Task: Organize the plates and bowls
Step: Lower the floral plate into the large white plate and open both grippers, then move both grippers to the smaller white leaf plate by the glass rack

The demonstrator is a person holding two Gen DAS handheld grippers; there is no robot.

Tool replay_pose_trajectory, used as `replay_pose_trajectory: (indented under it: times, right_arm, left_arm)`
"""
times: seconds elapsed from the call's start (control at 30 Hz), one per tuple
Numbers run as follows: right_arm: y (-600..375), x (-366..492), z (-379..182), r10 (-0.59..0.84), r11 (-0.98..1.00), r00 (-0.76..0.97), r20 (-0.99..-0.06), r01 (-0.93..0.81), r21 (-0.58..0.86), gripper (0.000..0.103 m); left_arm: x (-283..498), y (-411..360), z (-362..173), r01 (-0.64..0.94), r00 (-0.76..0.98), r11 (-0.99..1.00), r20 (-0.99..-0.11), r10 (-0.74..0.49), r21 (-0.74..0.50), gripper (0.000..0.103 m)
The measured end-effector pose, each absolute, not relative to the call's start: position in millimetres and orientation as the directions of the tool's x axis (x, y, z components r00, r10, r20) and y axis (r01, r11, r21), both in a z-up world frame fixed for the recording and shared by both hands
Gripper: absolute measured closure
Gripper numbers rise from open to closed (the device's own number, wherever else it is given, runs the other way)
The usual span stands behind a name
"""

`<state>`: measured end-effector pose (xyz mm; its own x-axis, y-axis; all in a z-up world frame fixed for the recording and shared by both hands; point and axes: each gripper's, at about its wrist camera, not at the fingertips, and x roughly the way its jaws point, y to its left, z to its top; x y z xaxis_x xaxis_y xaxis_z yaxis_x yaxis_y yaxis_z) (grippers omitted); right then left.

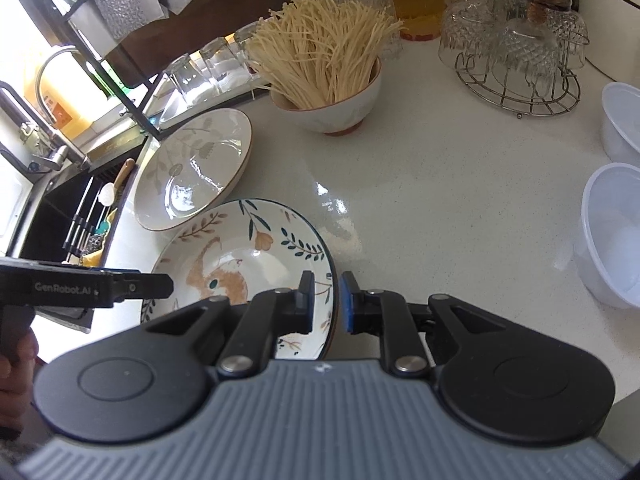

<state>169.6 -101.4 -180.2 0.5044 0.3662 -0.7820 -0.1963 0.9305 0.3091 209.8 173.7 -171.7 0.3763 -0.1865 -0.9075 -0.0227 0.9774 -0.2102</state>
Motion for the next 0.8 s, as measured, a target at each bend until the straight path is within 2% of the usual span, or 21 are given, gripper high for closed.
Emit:
replay_pose_trajectory:
  times: [0.03,0.1,0.13,0.43,0.6,0.67,0.8]
  right_arm:
    - [-102,170,-182,0.368,0.93,0.498,-0.785,-0.191,0.315,0.077]
    - [-104,169,-184,0.378,0.926,0.49,-0.786,-0.182,0.331,0.05]
    - [-105,168,-184,0.379,0.925,0.493,-0.783,-0.177,0.336,0.048]
    - [-112,172,-205,0.38,0.922,0.422,-0.823,-0.095,0.376,0.05]
    - [-111,171,-209,0.384,0.92,0.41,-0.827,-0.089,0.383,0.072]
    - [-109,170,-209,0.394,0.916,0.409,-0.823,-0.104,0.387,0.076]
    - [-109,170,-207,0.386,0.92,0.413,-0.825,-0.102,0.379,0.076]
  left_arm:
    - [210,174,-172,-0.024,0.378,0.978,-0.908,-0.184,-0.208,0.046]
    - [209,174,-173,-0.03,0.385,0.98,-0.907,-0.172,-0.199,0.046]
    - [209,174,-174,-0.037,0.388,0.98,-0.907,-0.166,-0.195,0.046]
    - [205,174,-184,-0.061,0.386,0.973,-0.904,-0.183,-0.222,0.046]
    - [203,177,-184,-0.083,0.395,0.973,-0.903,-0.168,-0.217,0.046]
    - [202,179,-183,-0.089,0.398,0.971,-0.902,-0.168,-0.22,0.046]
    - [201,180,-176,-0.079,0.401,0.97,-0.898,-0.179,-0.229,0.046]
